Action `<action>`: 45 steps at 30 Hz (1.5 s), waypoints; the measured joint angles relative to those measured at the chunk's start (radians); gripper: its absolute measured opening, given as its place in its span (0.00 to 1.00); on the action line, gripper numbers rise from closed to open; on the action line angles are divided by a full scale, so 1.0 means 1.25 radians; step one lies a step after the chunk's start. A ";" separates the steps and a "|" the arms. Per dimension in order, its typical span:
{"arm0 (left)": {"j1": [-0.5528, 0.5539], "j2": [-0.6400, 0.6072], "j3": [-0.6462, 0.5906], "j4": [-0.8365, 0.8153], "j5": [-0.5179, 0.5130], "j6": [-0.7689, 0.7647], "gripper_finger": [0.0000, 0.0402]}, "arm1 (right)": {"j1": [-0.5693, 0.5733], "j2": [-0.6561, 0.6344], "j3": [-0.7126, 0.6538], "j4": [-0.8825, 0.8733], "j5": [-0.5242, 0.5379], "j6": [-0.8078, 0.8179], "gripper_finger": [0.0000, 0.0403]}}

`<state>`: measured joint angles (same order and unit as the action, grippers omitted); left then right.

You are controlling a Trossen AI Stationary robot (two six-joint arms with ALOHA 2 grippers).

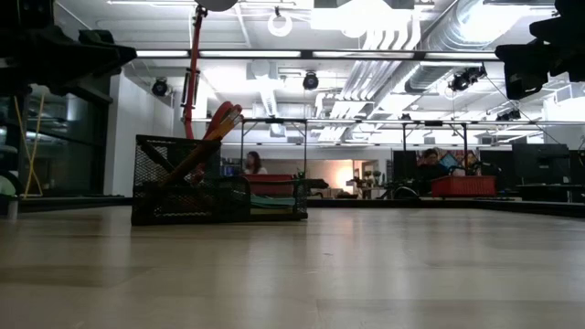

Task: Pick and place office supplies into organizer
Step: Return to Home Position

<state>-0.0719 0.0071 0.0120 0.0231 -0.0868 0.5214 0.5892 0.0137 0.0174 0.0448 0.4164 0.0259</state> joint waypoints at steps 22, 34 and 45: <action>0.000 0.067 0.000 -0.001 0.000 0.000 0.38 | 0.000 0.000 0.000 0.000 0.000 0.000 0.47; 0.000 0.067 0.000 0.000 0.000 0.000 0.38 | 0.000 0.000 0.000 0.000 0.000 0.000 0.47; 0.000 0.067 0.000 0.000 0.000 0.000 0.38 | 0.000 0.000 0.000 0.000 0.000 0.000 0.47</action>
<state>-0.0723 0.0906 0.0116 0.0231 -0.0865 0.5213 0.5892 0.0136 0.0174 0.0448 0.4164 0.0261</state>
